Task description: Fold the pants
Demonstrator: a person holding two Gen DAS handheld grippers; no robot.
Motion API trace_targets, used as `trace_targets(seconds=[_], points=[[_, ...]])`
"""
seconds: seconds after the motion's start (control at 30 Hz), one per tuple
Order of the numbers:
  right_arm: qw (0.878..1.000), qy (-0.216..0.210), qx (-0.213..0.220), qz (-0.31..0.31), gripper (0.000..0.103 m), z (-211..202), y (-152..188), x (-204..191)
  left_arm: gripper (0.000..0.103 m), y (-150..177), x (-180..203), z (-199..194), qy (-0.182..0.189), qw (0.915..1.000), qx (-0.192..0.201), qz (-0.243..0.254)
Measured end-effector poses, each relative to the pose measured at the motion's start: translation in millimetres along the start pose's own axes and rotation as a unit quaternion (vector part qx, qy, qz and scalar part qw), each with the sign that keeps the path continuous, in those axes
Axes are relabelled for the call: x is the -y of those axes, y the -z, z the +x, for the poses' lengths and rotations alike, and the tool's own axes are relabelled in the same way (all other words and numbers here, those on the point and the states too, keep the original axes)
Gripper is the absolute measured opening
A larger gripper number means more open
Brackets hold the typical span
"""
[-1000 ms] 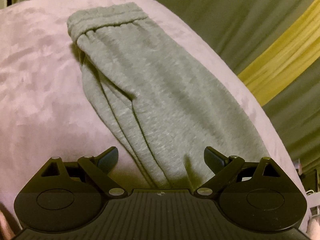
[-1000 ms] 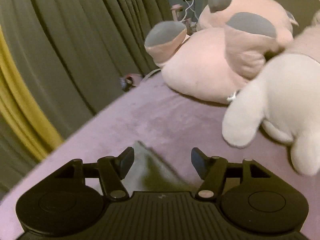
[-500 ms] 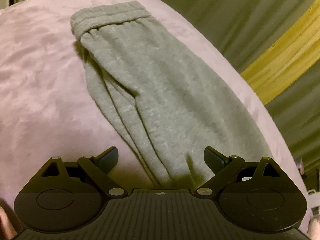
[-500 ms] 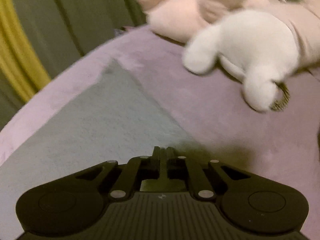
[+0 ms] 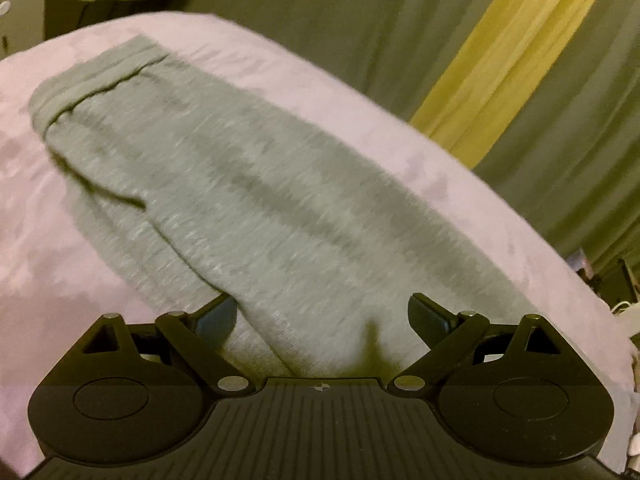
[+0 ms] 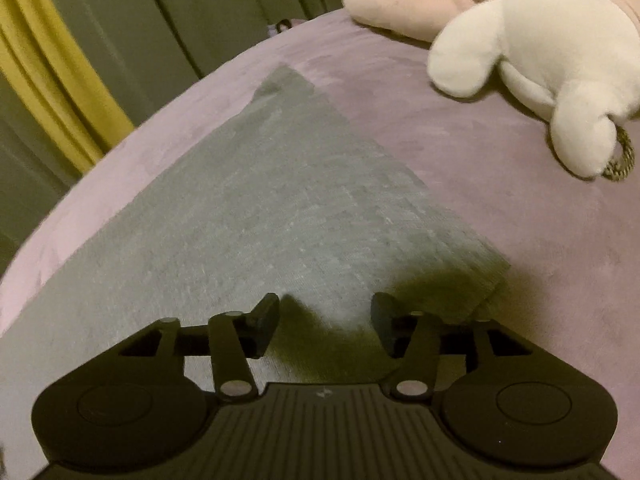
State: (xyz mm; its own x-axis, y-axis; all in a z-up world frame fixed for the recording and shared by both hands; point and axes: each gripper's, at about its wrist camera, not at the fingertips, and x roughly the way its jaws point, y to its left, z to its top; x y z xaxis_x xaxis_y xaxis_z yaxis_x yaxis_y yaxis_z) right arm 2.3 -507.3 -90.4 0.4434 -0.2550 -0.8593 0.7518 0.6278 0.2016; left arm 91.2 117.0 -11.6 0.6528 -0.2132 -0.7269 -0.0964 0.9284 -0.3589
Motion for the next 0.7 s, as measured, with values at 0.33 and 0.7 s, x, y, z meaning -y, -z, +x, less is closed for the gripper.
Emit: trace_targets(seconds=[0.33, 0.7], points=[[0.979, 0.106, -0.048, -0.168, 0.098, 19.9, 5.7, -62.9, 0.096, -5.1, -20.3, 1.5, -0.07, 0.996, 0.011, -0.055], [0.98, 0.111, -0.05, -0.158, 0.098, 21.1, 4.0, -61.2, 0.096, -6.3, -44.0, 19.1, -0.148, 0.9841, -0.033, -0.093]])
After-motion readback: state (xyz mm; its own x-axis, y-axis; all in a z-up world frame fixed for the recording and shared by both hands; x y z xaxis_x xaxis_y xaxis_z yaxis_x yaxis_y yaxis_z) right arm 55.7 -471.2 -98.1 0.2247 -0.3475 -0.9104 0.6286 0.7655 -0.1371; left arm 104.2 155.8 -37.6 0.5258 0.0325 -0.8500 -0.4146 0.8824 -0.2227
